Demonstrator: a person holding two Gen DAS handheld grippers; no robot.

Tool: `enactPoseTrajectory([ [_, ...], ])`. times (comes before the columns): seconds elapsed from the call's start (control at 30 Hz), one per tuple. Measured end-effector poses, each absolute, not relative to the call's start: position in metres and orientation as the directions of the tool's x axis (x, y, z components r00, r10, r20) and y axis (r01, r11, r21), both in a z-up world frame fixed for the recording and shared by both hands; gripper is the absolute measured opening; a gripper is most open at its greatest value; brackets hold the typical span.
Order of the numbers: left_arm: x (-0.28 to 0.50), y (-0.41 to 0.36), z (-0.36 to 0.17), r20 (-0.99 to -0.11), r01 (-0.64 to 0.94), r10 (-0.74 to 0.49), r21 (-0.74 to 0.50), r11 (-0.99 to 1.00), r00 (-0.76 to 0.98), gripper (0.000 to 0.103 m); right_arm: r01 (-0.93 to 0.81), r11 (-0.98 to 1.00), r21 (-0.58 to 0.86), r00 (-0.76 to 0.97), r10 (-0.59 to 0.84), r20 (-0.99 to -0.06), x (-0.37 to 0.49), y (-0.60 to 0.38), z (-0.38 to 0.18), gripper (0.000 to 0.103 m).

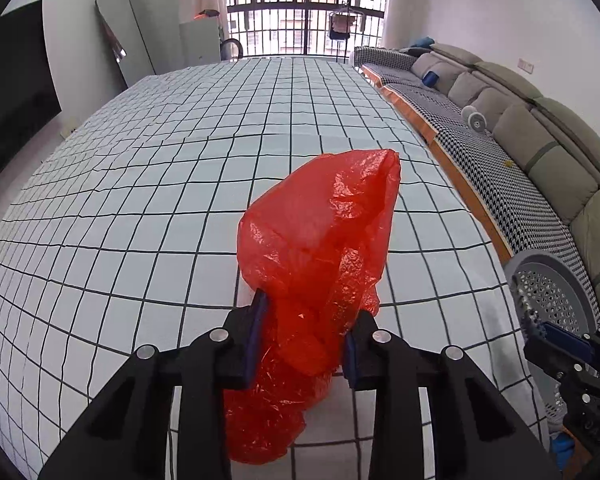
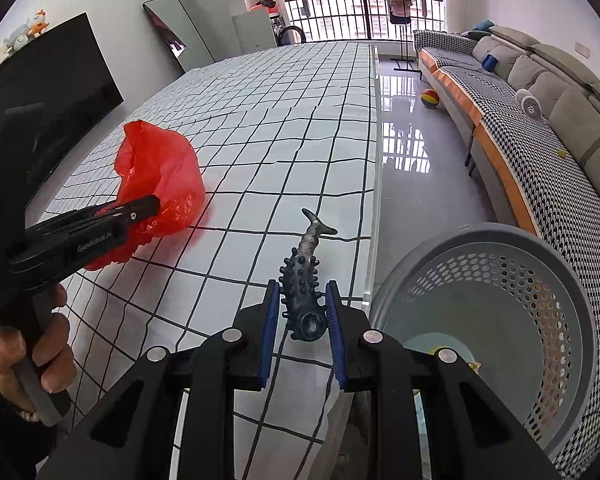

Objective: Collect trash
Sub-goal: 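Carry the red bag and toy piece over the basket and open both grippers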

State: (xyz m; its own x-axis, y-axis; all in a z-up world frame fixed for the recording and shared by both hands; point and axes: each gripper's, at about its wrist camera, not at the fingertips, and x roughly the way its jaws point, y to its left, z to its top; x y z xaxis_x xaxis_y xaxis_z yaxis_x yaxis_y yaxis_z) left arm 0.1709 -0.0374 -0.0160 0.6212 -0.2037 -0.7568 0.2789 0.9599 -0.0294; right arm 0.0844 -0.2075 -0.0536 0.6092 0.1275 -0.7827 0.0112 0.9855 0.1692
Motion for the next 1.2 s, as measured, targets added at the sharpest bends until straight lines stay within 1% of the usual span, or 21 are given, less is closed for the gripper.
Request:
enactPoseTrajectory([
  [0.17,0.146,-0.061,0.002,-0.737,0.318,-0.236,-0.030,0.948,0.634,0.031,0.036,0.984,0.174,0.618,0.115,-0.778,0.070,-0.224,-0.052,0.023],
  [0.33,0.122,-0.097,0.016,-0.717,0.381,-0.301,-0.054,0.923,0.628,0.031,0.080,0.984,0.160,0.627,0.075,-0.775,0.050,-0.251,-0.048,0.023],
  [0.67,0.075,-0.178,0.024,-0.695,0.526,-0.405,-0.045,0.849,0.595,0.031,0.206,0.968,0.142,0.629,-0.021,-0.777,0.010,-0.314,-0.047,0.023],
  [0.9,0.059,-0.213,0.012,-0.732,0.565,-0.406,-0.036,0.825,0.547,0.031,0.279,0.944,0.174,0.613,-0.035,-0.789,-0.007,-0.351,-0.065,0.023],
  [1.2,0.053,-0.245,-0.009,-0.766,0.575,-0.390,-0.034,0.818,0.510,0.031,0.296,0.935,0.195,0.596,-0.021,-0.803,-0.018,-0.370,-0.084,0.023],
])
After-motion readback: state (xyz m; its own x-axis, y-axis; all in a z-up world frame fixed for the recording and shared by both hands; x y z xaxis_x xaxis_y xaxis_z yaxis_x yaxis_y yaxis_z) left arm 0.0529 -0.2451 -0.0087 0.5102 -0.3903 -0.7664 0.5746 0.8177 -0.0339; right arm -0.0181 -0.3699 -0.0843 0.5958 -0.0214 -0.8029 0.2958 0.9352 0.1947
